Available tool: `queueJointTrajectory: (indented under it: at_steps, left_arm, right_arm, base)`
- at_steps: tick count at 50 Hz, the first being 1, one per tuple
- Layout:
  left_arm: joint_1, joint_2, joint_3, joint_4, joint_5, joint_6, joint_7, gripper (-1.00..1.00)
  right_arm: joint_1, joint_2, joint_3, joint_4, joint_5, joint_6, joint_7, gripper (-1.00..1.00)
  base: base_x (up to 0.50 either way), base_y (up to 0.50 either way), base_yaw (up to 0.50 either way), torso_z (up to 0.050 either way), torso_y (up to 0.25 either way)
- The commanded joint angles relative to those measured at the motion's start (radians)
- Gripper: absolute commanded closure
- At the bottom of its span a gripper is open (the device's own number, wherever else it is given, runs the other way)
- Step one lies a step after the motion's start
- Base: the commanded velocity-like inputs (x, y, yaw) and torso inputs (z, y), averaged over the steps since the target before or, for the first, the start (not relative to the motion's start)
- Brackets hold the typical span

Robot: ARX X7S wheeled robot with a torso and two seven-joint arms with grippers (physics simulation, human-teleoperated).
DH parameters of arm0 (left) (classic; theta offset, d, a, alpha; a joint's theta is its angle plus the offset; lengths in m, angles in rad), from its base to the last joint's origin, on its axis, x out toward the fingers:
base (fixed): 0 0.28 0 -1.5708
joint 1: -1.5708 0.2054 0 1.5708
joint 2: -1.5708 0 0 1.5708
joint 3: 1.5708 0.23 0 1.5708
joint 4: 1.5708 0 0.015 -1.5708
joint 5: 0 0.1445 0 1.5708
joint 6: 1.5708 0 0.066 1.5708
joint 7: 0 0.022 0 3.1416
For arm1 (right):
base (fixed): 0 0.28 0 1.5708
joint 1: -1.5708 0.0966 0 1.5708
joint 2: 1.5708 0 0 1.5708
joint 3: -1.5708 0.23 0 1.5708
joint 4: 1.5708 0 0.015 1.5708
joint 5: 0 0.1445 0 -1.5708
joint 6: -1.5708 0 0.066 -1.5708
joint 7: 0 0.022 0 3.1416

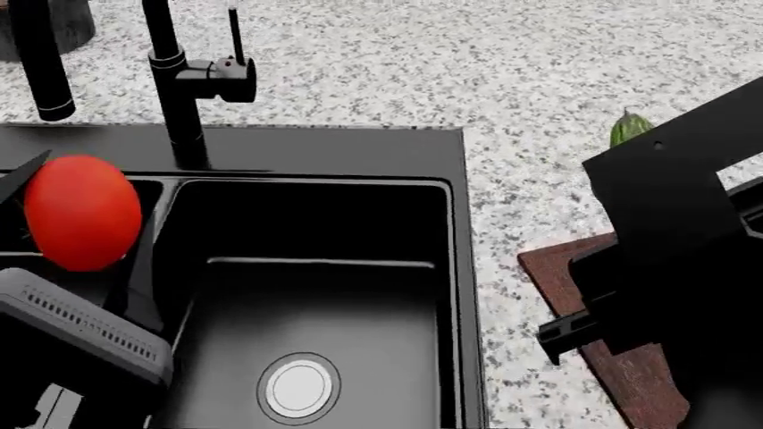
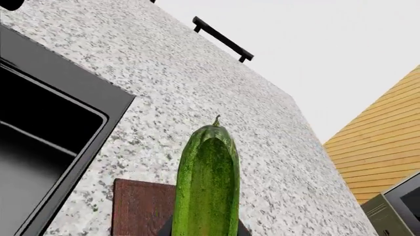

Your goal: Pick the vegetables from the sink and place them on the cutting board.

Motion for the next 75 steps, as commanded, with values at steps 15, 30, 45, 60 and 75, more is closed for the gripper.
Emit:
queueJointTrajectory:
  at_steps: [15,30,45,60,75]
  left_arm:
    - [-0.03,0.053,0.095,0.068,0.066,-0.075,0.022,1.0]
    - [-0.104,0.101,0.192,0.04,0.104,-0.101,0.035,1.0]
    - [-0.32,0.249,0.249,-0.072,0.079,-0.375,0.202,1.0]
    - [-0.521,0.388,-0.04,-0.372,-0.614,-0.484,-0.052,1.0]
    - [-0.531,0.375,-0.056,-0.759,-0.88,-0.246,-0.3,1.0]
  right_arm:
    - [-0.014,0.009,0.059,-0.046,0.015,-0.018,0.014,1.0]
    - [-0.027,0.01,0.065,-0.052,0.01,-0.038,0.004,1.0]
    - [-0.057,-0.06,0.042,-0.022,0.108,-0.051,0.031,1.0]
    - [-0.036,-0.06,0.064,-0.028,0.158,-0.067,0.078,1.0]
    - [-0.027,-0.036,0.079,-0.06,0.178,-0.075,0.101,1.0]
  base:
    - [0.04,-0.5,0.0,0.0,0.0]
    - [0.0,-0.5,0.0,0.0,0.0]
    - [0.0,-0.29,0.0,0.0,0.0]
    - [0.0,0.0,0.0,0.0,0.001]
    - [0.0,0.0,0.0,0.0,0.0]
